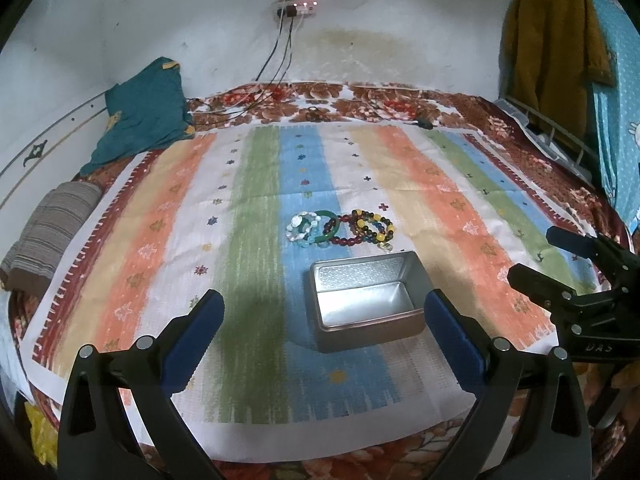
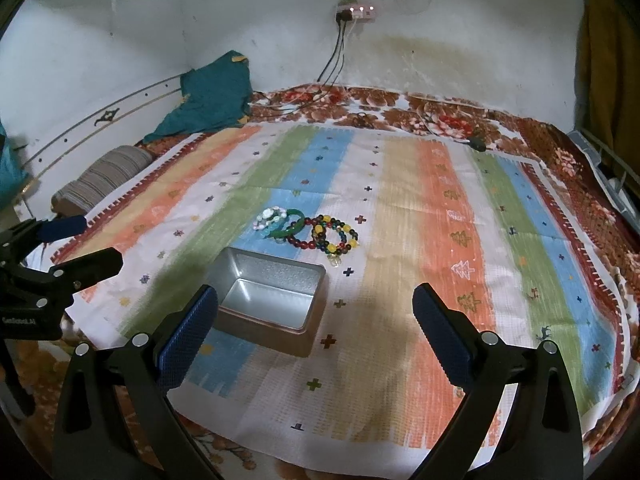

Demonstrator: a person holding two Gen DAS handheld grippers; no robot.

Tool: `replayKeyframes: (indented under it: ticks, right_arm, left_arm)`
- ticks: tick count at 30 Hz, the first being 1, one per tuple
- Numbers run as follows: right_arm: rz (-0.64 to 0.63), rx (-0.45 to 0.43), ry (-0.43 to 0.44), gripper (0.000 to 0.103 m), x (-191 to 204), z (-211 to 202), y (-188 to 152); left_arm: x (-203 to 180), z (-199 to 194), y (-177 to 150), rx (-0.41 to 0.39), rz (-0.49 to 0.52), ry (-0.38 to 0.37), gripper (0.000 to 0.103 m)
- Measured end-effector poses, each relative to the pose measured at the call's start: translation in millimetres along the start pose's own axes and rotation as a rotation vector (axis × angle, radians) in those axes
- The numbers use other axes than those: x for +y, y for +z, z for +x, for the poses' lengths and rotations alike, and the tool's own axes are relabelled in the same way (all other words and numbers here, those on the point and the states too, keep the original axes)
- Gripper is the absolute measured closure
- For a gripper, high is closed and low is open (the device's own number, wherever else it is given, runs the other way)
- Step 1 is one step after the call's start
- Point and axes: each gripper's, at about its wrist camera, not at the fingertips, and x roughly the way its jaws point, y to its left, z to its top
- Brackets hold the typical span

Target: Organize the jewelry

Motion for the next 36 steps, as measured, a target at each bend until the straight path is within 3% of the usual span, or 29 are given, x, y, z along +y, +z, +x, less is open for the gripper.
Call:
replayKeyframes:
  ticks: [36]
  right_arm:
    - [0.004,0.049,-0.025,0.004,1.2,18.5,2.1]
  left_arm:
    - [13.0,13.3,-2.4,0.031,-0.017,0.019,0.006]
